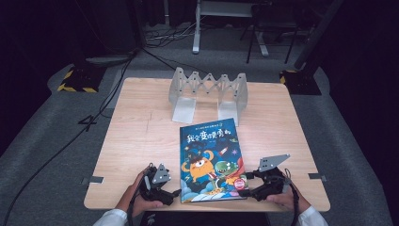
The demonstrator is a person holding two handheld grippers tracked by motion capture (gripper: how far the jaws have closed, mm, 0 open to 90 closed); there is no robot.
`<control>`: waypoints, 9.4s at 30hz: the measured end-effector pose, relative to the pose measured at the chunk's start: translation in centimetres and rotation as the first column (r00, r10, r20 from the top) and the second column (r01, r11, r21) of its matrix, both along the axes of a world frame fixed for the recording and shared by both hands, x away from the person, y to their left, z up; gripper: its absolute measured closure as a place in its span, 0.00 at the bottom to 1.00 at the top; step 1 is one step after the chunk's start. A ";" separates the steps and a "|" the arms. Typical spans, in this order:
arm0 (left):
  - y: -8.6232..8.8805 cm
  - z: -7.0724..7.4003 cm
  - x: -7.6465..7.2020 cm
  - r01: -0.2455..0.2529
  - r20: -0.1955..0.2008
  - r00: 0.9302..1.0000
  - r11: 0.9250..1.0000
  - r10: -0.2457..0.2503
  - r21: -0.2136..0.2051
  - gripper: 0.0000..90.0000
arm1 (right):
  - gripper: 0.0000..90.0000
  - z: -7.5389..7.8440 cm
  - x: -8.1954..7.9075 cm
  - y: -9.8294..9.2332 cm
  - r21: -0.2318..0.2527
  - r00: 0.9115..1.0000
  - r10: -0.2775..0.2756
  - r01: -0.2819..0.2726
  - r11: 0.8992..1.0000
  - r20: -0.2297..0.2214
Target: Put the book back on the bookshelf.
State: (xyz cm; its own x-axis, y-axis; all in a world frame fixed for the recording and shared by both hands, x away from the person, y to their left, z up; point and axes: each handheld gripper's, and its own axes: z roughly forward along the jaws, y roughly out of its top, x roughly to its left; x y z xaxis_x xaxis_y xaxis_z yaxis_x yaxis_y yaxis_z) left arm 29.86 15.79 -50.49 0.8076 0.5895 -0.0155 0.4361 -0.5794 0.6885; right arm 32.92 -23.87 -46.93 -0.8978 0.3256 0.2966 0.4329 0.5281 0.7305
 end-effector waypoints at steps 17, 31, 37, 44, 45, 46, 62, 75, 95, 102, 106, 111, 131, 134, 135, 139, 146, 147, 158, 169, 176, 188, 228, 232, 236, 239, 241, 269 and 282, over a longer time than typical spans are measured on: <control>0.0 0.0 0.1 0.006 -0.002 1.000 1.000 -0.006 -0.004 0.15 | 0.36 -0.5 7.2 2.3 0.098 0.998 -0.047 0.051 0.994 -0.048; 0.1 0.0 0.1 -0.004 0.001 1.000 1.000 0.004 0.000 0.16 | 0.49 0.0 7.3 3.5 0.160 1.000 -0.003 0.005 0.987 -0.014; 0.3 0.0 0.1 -0.017 0.003 1.000 1.000 0.017 0.002 0.15 | 0.52 1.1 6.1 3.6 0.170 0.998 0.003 -0.013 0.985 0.061; 0.1 0.1 0.3 -0.008 -0.012 1.000 1.000 0.008 0.013 0.15 | 0.52 2.0 4.2 2.7 0.171 0.985 -0.030 0.000 0.985 0.170; 0.1 0.2 0.4 -0.003 -0.017 1.000 1.000 0.003 0.015 0.15 | 0.52 2.1 3.9 2.5 0.172 0.981 -0.036 0.003 0.985 0.189; -0.1 0.2 0.5 -0.001 -0.023 1.000 1.000 0.001 0.014 0.16 | 0.53 2.3 3.7 2.4 0.174 0.977 -0.043 0.006 0.985 0.210; -2.8 1.9 2.8 0.049 -0.064 0.996 0.995 -0.055 -0.089 0.18 | 0.53 3.3 1.7 1.6 0.180 0.919 -0.074 0.003 0.984 0.387; -4.3 1.8 4.3 0.110 -0.062 0.991 0.980 -0.122 -0.168 0.12 | 0.54 3.8 0.8 1.5 0.182 0.883 -0.084 -0.002 0.983 0.462; -5.1 1.9 8.3 0.107 -0.154 0.972 0.920 -0.176 -0.376 0.00 | 0.54 3.7 0.6 1.9 0.193 0.873 -0.074 -0.024 0.981 0.483; -4.5 3.0 7.7 0.086 -0.091 0.987 0.916 -0.131 -0.391 0.10 | 0.58 3.7 0.7 1.8 0.208 0.876 -0.056 -0.052 0.977 0.479; -3.4 4.6 7.0 0.099 0.011 0.994 0.901 -0.105 -0.422 0.25 | 0.58 3.7 1.0 1.5 0.210 0.880 -0.063 -0.042 0.977 0.471; -3.1 5.6 6.1 0.114 0.061 0.993 0.904 -0.098 -0.412 0.27 | 0.58 3.6 1.1 1.3 0.208 0.877 -0.082 -0.021 0.978 0.474; -5.1 8.3 2.4 0.254 0.304 0.941 0.901 -0.146 -0.352 0.66 | 0.57 2.2 1.2 0.1 0.151 0.871 -0.155 0.094 0.984 0.466; -5.0 8.1 2.2 0.254 0.308 0.940 0.902 -0.146 -0.349 0.72 | 0.57 2.0 0.7 -0.3 0.120 0.846 -0.173 0.130 0.984 0.505; -5.0 8.1 2.2 0.258 0.307 0.940 0.899 -0.149 -0.353 0.73 | 0.57 1.9 0.6 -0.5 0.110 0.845 -0.178 0.142 0.984 0.504; -5.2 8.3 1.9 0.271 0.325 0.933 0.898 -0.156 -0.348 0.77 | 0.59 1.7 0.4 -1.3 0.097 0.841 -0.189 0.162 0.982 0.507; -6.4 8.1 1.8 0.296 0.350 0.922 0.882 -0.165 -0.365 0.87 | 0.55 2.5 0.0 -3.8 0.207 0.822 -0.321 0.251 0.946 0.470; -6.7 8.1 1.8 0.298 0.350 0.922 0.881 -0.166 -0.367 0.87 | 0.54 2.6 0.1 -3.9 0.219 0.812 -0.336 0.261 0.940 0.477; -7.5 8.0 2.5 0.298 0.364 0.918 0.880 -0.158 -0.369 0.89 | 0.42 1.1 3.1 -2.9 0.198 0.860 -0.380 0.329 0.923 0.340; -8.9 8.4 3.5 0.294 0.387 0.914 0.854 -0.121 -0.429 0.87 | 0.48 0.0 2.9 -2.1 0.166 0.850 -0.391 0.355 0.920 0.352; -8.1 8.5 3.4 0.306 0.408 0.906 0.843 -0.115 -0.442 0.84 | 0.50 0.0 2.8 -2.0 0.160 0.849 -0.392 0.358 0.920 0.354; -7.8 7.6 3.6 0.300 0.373 0.918 0.847 -0.131 -0.440 0.86 | 0.55 -0.4 2.7 -2.3 0.162 0.848 -0.395 0.360 0.919 0.354; -3.3 11.6 4.2 0.075 0.496 0.866 0.965 0.062 -0.251 0.92 | 0.41 -2.4 3.3 -4.5 0.003 0.889 -0.359 0.374 0.928 0.284; -2.3 11.9 4.3 0.032 0.503 0.859 0.973 0.091 -0.230 0.92 | 0.43 -2.7 3.0 -3.8 -0.044 0.911 -0.285 0.312 0.949 0.297; -1.5 12.3 4.5 -0.001 0.506 0.855 0.977 0.112 -0.215 0.92 | 0.43 -3.1 2.9 -3.0 -0.108 0.918 -0.237 0.283 0.953 0.317; -1.1 12.7 4.7 -0.027 0.516 0.848 0.981 0.124 -0.190 0.92 | 0.42 -3.2 2.8 -2.8 -0.129 0.920 -0.218 0.271 0.954 0.326; -0.8 12.9 4.9 -0.032 0.519 0.846 0.982 0.125 -0.185 0.92 | 0.42 -3.2 2.8 -2.8 -0.127 0.922 -0.219 0.270 0.954 0.319; -0.4 13.3 10.1 -0.228 0.497 0.794 0.929 0.351 -0.292 0.92 | 0.41 -3.3 3.1 -2.8 -0.132 0.938 -0.203 0.248 0.960 0.281; -0.3 11.4 11.6 -0.294 0.414 0.770 0.845 0.486 -0.447 0.92 | 0.40 -3.3 3.1 -2.8 -0.130 0.939 -0.200 0.244 0.961 0.280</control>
State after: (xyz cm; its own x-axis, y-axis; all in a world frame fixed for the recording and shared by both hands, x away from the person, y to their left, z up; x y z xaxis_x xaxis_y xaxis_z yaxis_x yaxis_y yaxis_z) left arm 41.49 15.53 -39.13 0.4572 0.8874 0.0584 0.1152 -0.1242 0.9855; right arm 36.06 -26.67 -50.26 -0.8355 0.5493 -0.0122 0.3574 0.5602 0.7473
